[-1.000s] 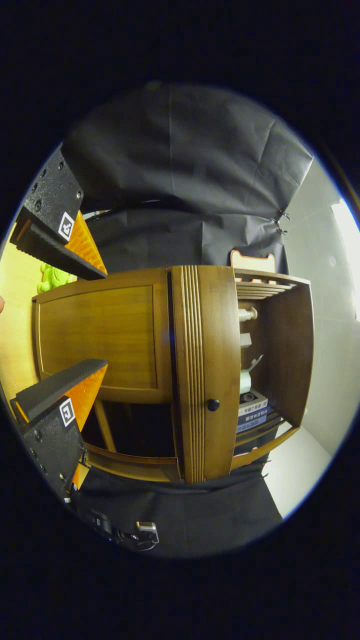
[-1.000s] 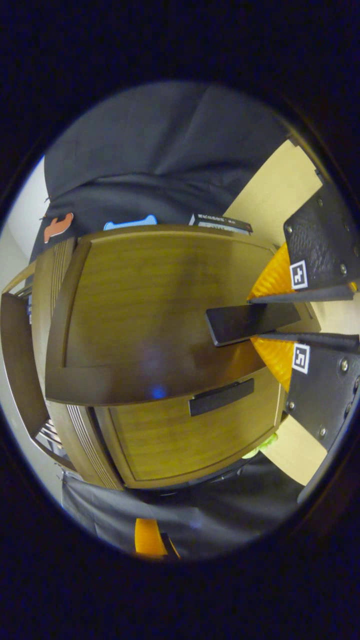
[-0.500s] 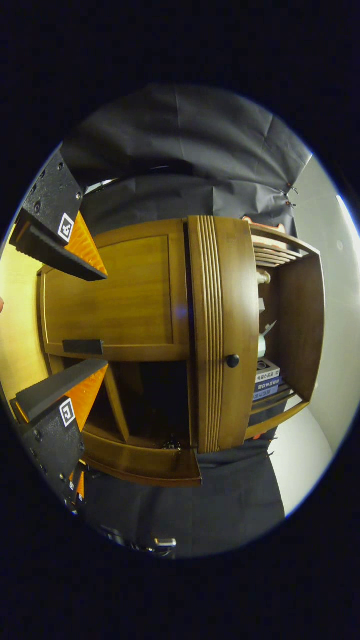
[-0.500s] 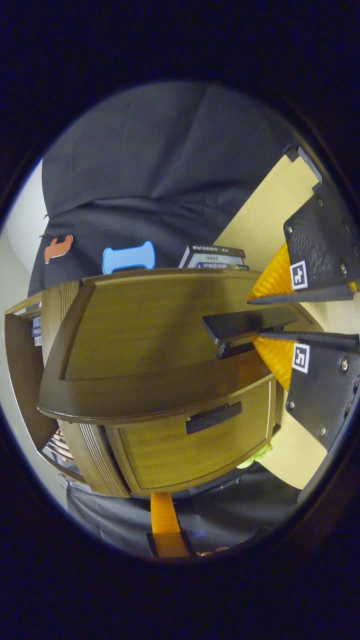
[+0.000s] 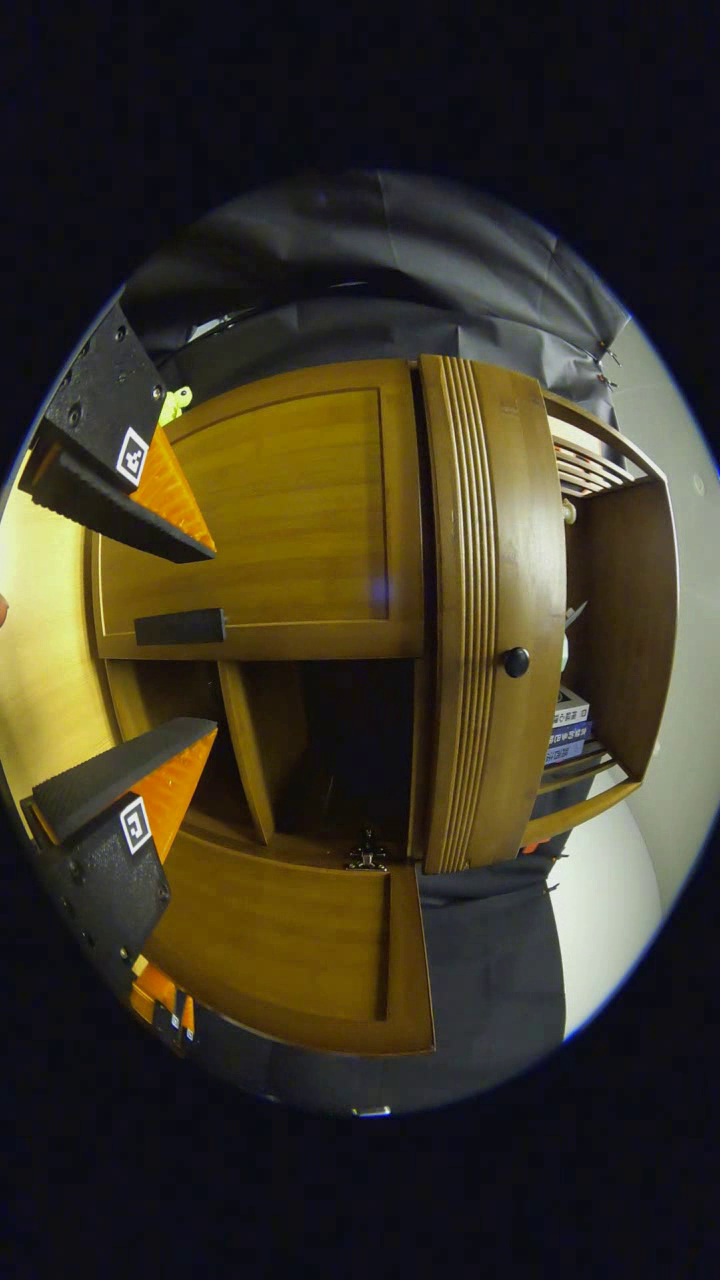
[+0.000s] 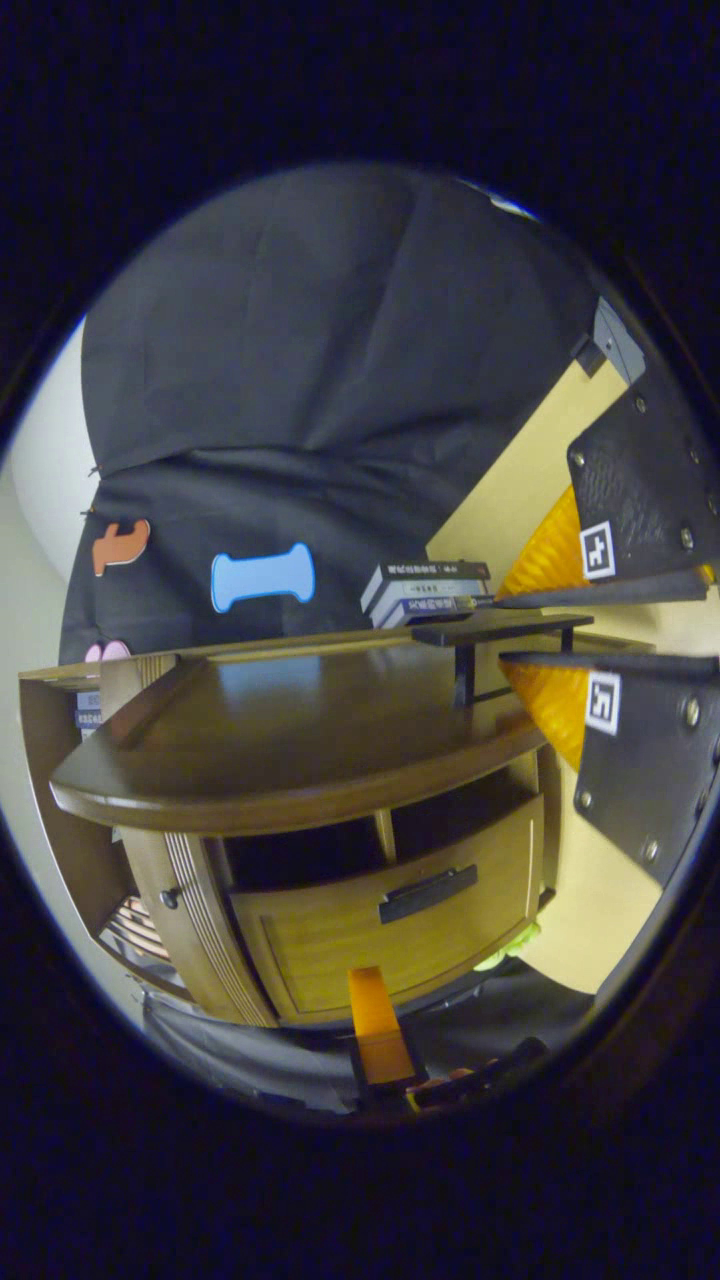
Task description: Open the right door of the double-door shoe cabinet with the right hand, and open the left door with the left hand.
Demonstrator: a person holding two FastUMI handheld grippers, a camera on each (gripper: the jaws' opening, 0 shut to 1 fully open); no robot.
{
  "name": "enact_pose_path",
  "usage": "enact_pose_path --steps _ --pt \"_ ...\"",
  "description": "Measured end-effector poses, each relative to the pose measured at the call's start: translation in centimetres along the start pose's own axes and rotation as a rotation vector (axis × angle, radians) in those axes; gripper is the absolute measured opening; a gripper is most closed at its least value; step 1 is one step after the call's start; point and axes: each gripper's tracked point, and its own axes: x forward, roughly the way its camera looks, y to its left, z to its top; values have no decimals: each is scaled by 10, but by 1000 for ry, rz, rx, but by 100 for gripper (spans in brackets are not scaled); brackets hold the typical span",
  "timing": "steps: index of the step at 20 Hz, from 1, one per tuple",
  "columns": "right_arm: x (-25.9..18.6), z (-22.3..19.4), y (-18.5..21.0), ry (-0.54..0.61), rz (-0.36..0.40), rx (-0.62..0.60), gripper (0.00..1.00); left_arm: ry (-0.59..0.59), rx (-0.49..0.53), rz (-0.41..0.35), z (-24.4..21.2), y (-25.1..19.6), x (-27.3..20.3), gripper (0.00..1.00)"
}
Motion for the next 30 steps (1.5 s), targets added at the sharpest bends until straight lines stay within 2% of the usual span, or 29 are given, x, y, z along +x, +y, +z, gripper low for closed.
enact_pose_path --steps 1,7,12,16,20,22,23,24,30 --pt "-2 1 -6 -1 -9 3 18 1 2 0 -2 -1 3 97" --pt "-10 6 -41 -4 -91 2 18 28 3 17 -25 -1 41 96" --pt "-25 12 -81 -8 -189 -2 18 93 -29 71 -55 10 89 87" --pt "-36 11 -102 -1 -258 -19 18 116 -21 77 -58 9 104 86" --pt "-45 6 -110 10 -282 -11 18 143 -11 71 -71 19 117 68" --pt "-46 4 -111 15 -287 -9 18 152 -9 82 -74 24 121 51" --pt "-45 3 -110 17 -286 -7 18 141 -17 80 -69 20 123 39" --pt "-45 3 -109 19 -284 -7 18 142 -21 74 -78 19 133 37" --pt "-38 3 -95 21 -250 -7 18 142 -49 65 -77 17 103 34"
